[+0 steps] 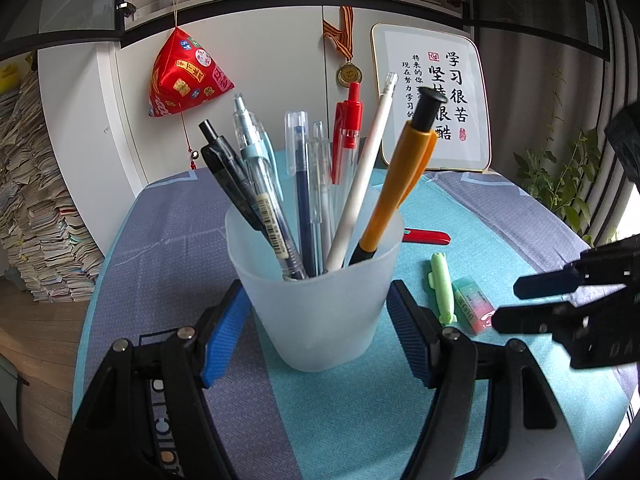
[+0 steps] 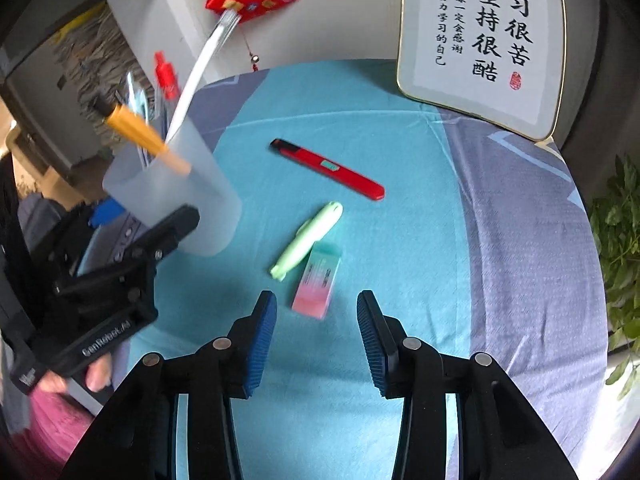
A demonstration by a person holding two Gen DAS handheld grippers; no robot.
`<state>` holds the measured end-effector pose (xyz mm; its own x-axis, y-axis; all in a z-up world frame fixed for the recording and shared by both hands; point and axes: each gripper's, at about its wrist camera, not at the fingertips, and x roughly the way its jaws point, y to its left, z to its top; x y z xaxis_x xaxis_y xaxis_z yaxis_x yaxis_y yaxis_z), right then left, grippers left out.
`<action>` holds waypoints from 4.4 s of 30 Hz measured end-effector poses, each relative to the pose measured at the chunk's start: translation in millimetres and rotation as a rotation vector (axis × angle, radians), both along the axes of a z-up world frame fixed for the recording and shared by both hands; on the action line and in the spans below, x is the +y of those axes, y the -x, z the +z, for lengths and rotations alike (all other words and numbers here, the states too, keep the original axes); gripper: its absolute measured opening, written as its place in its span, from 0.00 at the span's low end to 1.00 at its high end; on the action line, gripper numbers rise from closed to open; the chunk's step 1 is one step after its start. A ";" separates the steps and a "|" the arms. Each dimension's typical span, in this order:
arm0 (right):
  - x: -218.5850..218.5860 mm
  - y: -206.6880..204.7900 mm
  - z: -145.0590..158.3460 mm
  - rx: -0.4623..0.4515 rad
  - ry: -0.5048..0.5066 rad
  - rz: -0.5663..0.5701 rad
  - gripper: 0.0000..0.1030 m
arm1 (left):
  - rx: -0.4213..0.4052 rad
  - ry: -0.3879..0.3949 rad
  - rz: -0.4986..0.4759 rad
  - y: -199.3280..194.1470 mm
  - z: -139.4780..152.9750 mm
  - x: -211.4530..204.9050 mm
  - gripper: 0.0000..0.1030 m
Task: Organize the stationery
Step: 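Withdraw the right tool from the cup toward the pink eraser, then grasp the pink-and-white eraser with the right tool, then lower the pink eraser into the cup and open the right tool, then move the right tool to the light-green highlighter and grasp it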
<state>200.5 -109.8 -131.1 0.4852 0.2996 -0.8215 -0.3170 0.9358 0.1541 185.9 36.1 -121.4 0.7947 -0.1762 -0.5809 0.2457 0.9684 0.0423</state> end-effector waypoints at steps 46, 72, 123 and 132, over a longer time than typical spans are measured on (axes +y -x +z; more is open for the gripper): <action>8.5 39.7 87.9 -0.226 -0.110 0.098 0.19 | 0.005 0.001 0.000 -0.2 -0.2 -0.2 0.67; 81.7 -25.4 130.1 -0.057 -0.200 0.282 0.19 | 0.006 -0.003 0.001 0.0 -1.6 -0.6 0.68; 17.0 -47.6 97.3 0.025 -0.151 0.025 0.19 | 0.010 -0.003 -0.002 -0.6 -2.4 -0.3 0.68; 6.4 -74.3 30.7 0.188 -0.117 -0.085 0.27 | 0.010 -0.003 -0.002 -0.8 -2.3 -0.2 0.68</action>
